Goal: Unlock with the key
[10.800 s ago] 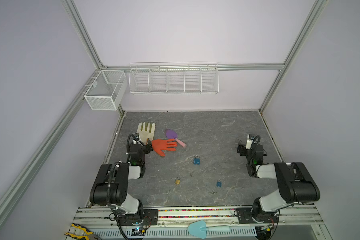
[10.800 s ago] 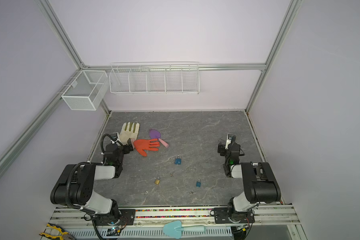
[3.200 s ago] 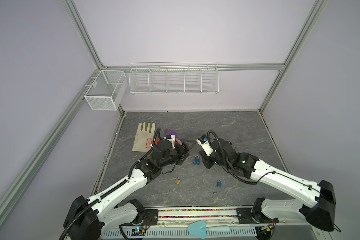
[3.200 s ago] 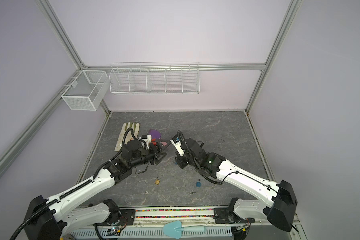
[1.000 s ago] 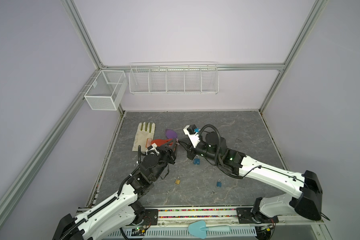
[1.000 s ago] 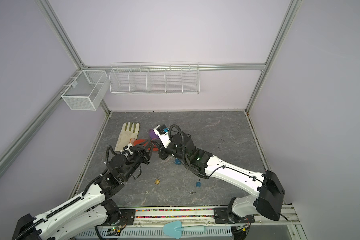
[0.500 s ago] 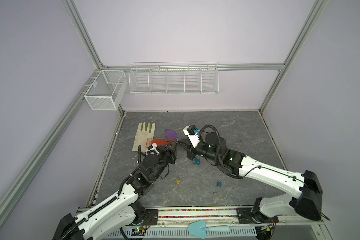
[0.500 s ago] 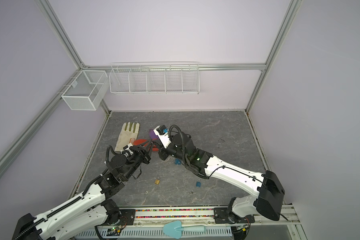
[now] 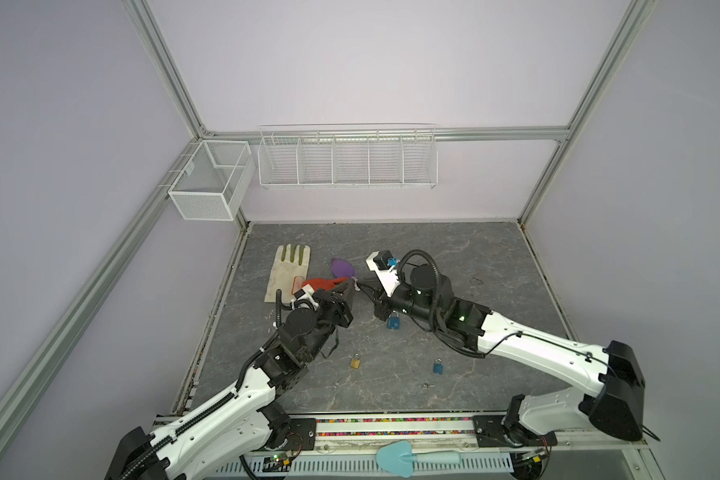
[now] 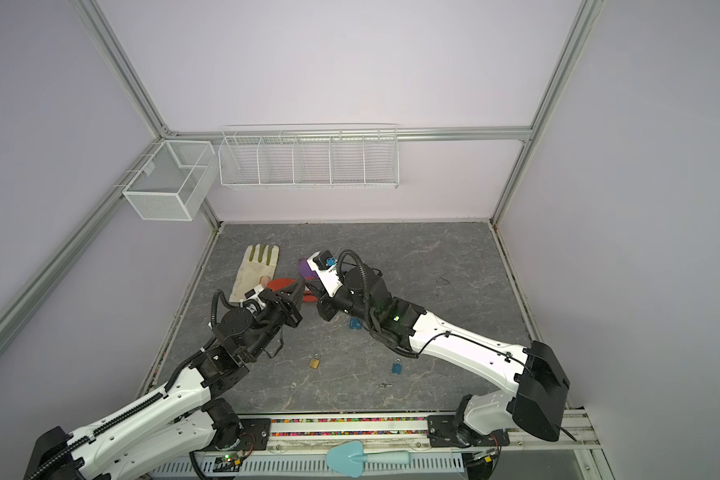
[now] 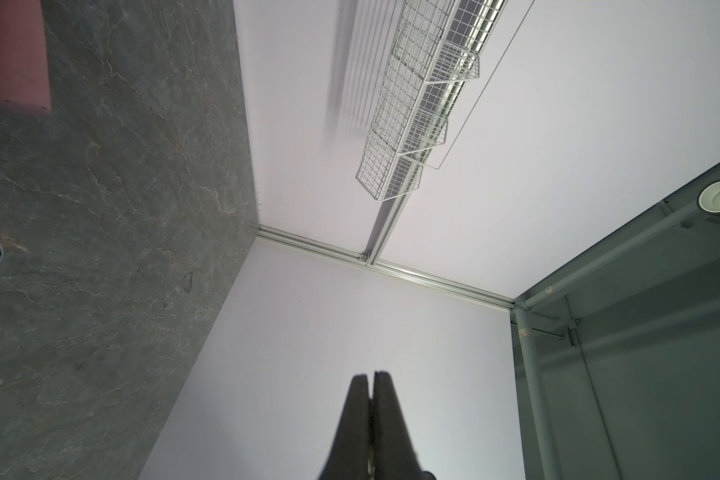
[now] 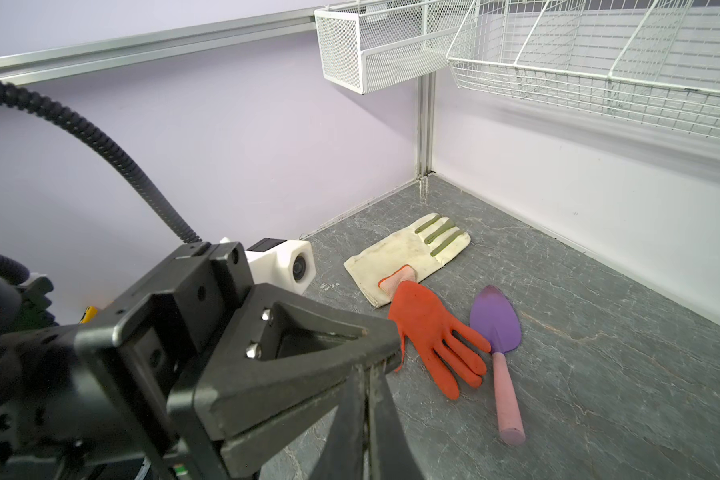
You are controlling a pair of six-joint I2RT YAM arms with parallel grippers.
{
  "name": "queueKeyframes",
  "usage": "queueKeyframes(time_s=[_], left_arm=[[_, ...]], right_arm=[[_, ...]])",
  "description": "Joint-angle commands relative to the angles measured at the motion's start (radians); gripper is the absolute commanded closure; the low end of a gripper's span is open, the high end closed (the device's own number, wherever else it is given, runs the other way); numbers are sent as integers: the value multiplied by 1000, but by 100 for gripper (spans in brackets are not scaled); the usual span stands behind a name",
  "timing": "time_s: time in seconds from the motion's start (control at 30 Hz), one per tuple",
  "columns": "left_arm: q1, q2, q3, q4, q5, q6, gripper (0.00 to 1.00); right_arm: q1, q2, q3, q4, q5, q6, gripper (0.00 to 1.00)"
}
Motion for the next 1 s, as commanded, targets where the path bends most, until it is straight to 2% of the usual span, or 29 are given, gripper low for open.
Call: queueKeyframes(time_s=[0.0, 0.03, 0.17, 0.23, 0.33, 0.4, 0.5, 0.6, 0.7, 0.8, 0.9, 0.97], left_arm=[[-1, 4, 39, 0, -13, 43, 100], [3, 3, 45, -8, -13, 50, 100], [9, 2, 57, 17, -36, 140, 100], [24, 2, 83, 13, -38, 229, 100], [53, -1, 137, -46, -14, 395, 100], [57, 0, 170, -46, 0, 530, 100], [56, 32, 254, -79, 54, 758, 100], [56, 92, 320, -65, 124, 920, 100], [57, 173, 352, 14, 203, 1001, 100], [40, 265, 406, 80, 304, 1080, 100], [5, 325, 467, 85, 341, 1143, 100], [-14, 340, 486, 92, 328, 1165, 100]], right_arm=[[1, -22, 1, 3, 11, -19, 87], [-1, -26, 4, -2, 11, -14, 85], [-14, -58, 13, -36, -2, 27, 62], [-34, -81, 14, -64, -26, 68, 53], [-82, -126, 17, -123, -90, 167, 46], [-124, -153, 5, -138, -174, 256, 39], [-196, -170, 11, -173, -322, 388, 37], [-250, -194, 0, -179, -387, 518, 33], [-281, -203, -18, -83, -496, 602, 33], [-300, -209, -43, 19, -538, 656, 34], [-343, -226, -79, 96, -551, 699, 37], [-377, -244, -108, 112, -555, 714, 40]])
